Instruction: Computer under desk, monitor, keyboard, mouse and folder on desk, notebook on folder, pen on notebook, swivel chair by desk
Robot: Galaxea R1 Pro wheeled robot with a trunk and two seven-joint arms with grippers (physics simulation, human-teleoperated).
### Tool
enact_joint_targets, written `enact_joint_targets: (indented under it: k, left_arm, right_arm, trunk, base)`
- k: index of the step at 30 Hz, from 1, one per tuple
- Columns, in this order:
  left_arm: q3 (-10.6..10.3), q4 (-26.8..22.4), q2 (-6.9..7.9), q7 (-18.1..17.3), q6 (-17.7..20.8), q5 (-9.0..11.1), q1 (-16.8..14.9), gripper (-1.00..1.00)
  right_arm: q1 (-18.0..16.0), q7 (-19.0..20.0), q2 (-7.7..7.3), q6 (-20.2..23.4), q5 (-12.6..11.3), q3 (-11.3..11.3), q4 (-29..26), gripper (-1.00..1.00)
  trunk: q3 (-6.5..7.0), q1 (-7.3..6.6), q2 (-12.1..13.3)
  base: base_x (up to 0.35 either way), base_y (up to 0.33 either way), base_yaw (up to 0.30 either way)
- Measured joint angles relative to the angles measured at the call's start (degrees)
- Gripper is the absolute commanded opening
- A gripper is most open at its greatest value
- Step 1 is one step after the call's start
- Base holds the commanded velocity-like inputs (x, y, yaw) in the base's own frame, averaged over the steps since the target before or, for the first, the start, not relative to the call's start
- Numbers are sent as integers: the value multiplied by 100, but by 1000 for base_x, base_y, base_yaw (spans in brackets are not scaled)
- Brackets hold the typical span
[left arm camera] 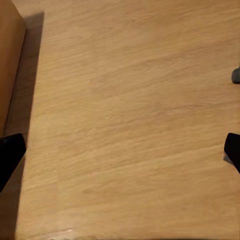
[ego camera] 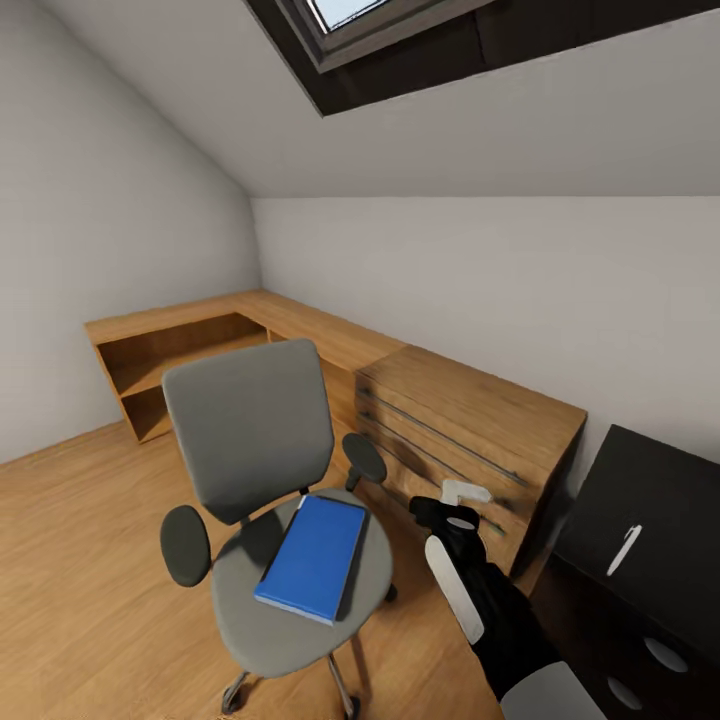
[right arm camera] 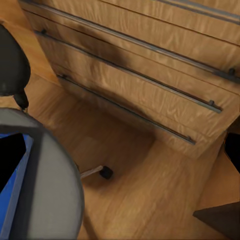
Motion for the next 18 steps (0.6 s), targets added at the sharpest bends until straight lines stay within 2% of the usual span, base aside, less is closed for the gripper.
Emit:
enact_joint_targets:
  k: [6, 18]
  left_arm:
    - [-6, 27, -78, -2, 5, 0, 0, 100]
    - [-17, 133, -172, -17, 13, 1, 0, 100]
  right_arm:
    - [19, 2, 2, -353, -5, 62, 137, 100]
    - [22, 9, 2, -454, -6, 114, 186, 100]
  trunk:
    - [-17, 0, 0]
    - [-65, 0, 0]
  base:
    - [0, 0, 274]
    - [0, 0, 265]
